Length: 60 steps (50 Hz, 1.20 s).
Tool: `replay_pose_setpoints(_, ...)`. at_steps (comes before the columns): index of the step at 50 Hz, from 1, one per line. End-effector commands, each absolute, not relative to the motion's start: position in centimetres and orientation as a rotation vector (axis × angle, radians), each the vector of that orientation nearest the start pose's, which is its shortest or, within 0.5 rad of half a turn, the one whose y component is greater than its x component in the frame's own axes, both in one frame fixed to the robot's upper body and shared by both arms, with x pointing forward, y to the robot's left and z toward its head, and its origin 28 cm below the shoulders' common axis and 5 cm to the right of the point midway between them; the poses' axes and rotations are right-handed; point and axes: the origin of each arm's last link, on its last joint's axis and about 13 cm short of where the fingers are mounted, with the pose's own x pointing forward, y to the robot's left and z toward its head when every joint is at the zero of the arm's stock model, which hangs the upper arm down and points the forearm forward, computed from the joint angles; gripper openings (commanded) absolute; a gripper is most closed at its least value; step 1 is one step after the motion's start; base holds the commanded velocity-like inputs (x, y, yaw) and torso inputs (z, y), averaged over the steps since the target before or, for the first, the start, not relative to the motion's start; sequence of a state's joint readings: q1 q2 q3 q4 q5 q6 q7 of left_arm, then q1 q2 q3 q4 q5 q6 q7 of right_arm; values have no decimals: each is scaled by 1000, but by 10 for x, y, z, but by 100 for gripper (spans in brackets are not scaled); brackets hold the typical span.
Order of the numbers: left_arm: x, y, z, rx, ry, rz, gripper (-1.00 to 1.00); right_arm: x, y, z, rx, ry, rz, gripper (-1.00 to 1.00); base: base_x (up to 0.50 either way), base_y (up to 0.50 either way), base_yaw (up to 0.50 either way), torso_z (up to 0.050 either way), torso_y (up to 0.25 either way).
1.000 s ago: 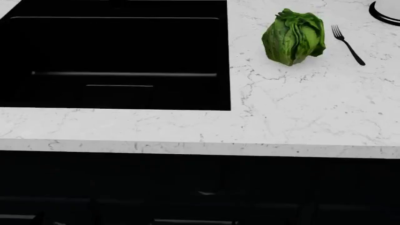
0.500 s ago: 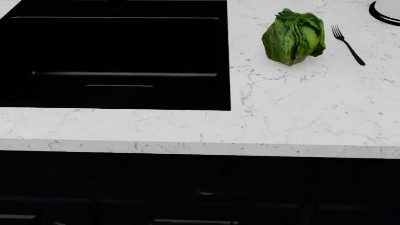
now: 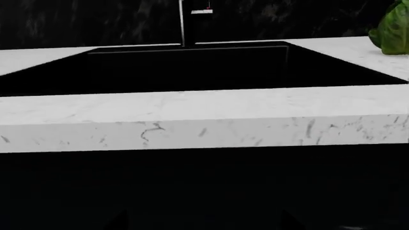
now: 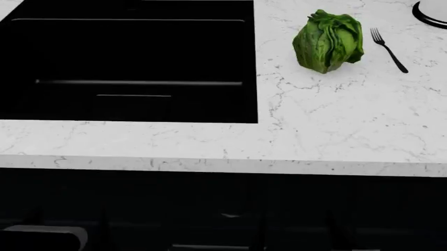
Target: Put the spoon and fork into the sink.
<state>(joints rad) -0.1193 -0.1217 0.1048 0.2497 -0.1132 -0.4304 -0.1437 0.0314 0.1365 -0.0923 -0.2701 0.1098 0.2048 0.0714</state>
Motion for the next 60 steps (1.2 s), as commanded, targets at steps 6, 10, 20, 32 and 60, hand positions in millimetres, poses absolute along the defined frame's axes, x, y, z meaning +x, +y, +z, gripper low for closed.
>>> replay_pose_setpoints(6,263,225,151,65,64,-11,100,223,-123,167,-8,-107,165,100,0,0,0,0,0)
replay_pose_setpoints(10,271,226,173,66,63,-29,100,229,-126,192,-5,-79,191,100,0,0,0,0,0)
replay_pose_setpoints(20,288,230,225,26,75,-49,100,241,-129,242,23,-34,196,100,0,0,0,0,0)
replay_pose_setpoints(32,307,234,267,-8,67,-46,100,251,-135,292,64,-74,177,100,0,0,0,0,0)
replay_pose_setpoints(60,327,266,297,-96,56,224,100,248,-150,328,48,-85,111,100,3,-28,0,0,0)
